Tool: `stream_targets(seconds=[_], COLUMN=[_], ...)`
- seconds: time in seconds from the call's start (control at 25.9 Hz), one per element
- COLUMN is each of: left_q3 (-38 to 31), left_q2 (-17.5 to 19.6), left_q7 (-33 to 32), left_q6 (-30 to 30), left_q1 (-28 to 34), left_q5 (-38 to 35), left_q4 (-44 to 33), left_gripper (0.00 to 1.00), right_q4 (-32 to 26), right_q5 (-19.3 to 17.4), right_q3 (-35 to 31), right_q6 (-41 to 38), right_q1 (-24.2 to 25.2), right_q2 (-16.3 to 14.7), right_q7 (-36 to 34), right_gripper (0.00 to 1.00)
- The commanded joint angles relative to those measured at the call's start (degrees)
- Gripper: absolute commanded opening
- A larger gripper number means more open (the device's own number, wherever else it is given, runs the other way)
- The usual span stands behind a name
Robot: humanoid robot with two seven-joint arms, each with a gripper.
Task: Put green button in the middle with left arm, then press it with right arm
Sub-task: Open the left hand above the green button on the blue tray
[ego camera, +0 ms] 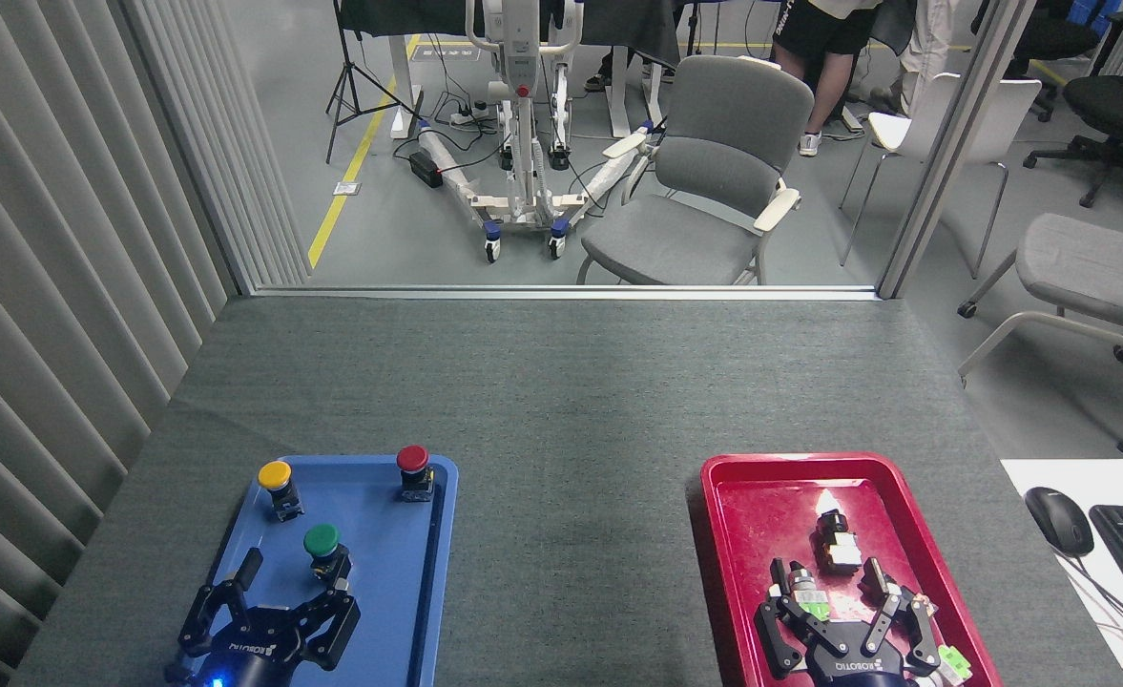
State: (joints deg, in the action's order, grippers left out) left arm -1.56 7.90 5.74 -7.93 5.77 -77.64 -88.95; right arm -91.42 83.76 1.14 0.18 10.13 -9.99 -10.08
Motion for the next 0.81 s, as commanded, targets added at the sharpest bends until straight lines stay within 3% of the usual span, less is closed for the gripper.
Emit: stream_targets(seconds=[0.0,0.23,0.77], left_q3=[-0.1,-0.5,-0.6], left_q2=[0.9,2.2,2.2], left_q7=[0.3,1.3,5.2], left_q6=[-0.5,-3.6,-4.1], left_q1=[0.4,2.0,3.0], left_q5=[1.8,2.1,2.2], left_q4=[0.0,-0.4,0.4], left_gripper=[1.00,1.00,1.00], right_q4=[0.0,0.0,0.1], right_q5=[0.0,0.0,0.0], right_q3=[0.0,0.0,0.0], right_q6=[0.1,0.1,0.1], right_q1=[0.0,0.0,0.0], right_q2=[0.1,0.1,0.3], right_q7=[-0.6,-0.6,-0.6], right_gripper=[1.00,1.00,1.00])
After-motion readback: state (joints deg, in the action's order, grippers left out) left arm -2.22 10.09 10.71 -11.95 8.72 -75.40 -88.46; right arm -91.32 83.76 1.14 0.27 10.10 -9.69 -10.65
